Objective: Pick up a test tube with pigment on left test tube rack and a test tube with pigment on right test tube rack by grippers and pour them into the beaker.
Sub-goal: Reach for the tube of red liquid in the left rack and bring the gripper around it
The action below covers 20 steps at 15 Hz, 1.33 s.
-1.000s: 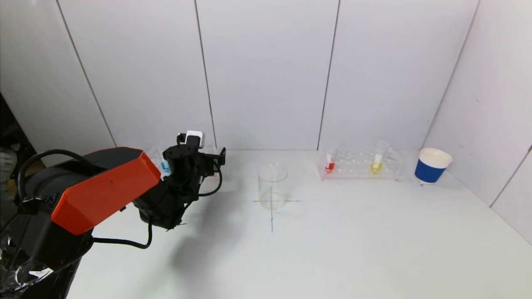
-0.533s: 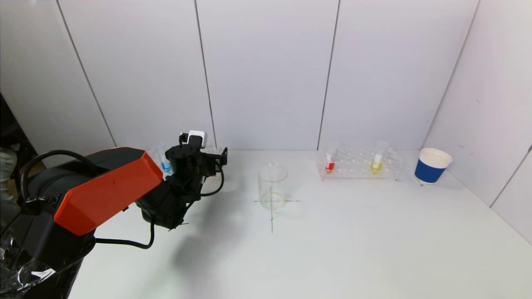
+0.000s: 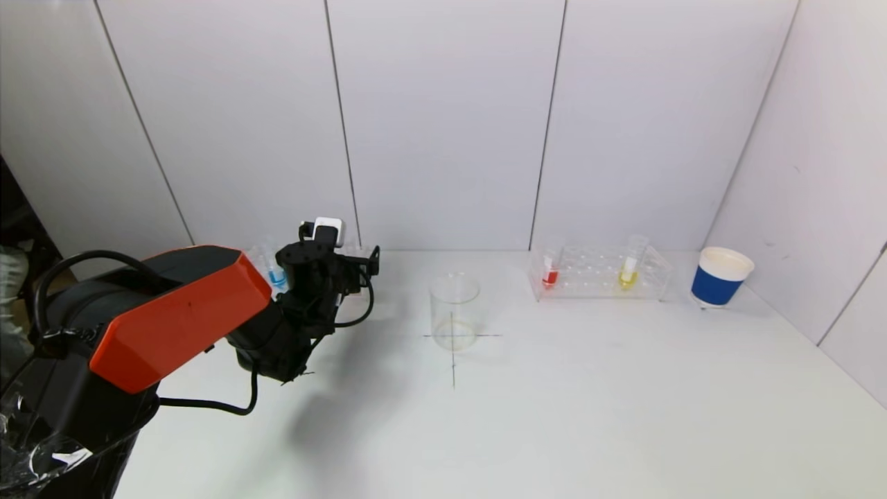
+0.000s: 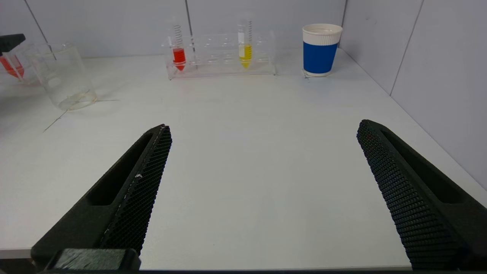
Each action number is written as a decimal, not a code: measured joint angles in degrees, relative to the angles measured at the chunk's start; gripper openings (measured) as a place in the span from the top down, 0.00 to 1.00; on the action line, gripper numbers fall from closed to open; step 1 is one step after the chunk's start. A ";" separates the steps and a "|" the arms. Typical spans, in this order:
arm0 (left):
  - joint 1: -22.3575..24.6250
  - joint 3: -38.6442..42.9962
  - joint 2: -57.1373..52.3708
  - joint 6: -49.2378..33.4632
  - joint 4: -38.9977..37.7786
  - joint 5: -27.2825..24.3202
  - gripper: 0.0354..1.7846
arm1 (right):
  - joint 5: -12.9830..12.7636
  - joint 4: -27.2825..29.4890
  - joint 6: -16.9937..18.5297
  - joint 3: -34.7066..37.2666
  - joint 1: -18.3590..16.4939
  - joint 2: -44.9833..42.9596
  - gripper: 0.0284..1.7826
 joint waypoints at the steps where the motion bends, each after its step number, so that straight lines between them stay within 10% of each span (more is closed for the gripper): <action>1: 0.00 -0.12 0.02 -0.06 0.00 0.00 0.01 | 0.02 -0.02 0.01 0.00 0.00 0.00 0.01; 7: 0.09 -0.78 0.02 -0.06 0.62 0.10 0.17 | 0.02 -0.02 0.00 0.00 0.00 0.02 0.01; 13: 0.20 -1.08 0.24 -0.09 0.62 0.05 0.74 | 0.00 -0.02 0.00 0.00 0.00 0.00 0.01; 20: 0.16 -1.05 0.35 -0.09 0.49 0.10 0.77 | 0.00 -0.02 -0.02 0.00 0.00 0.00 0.01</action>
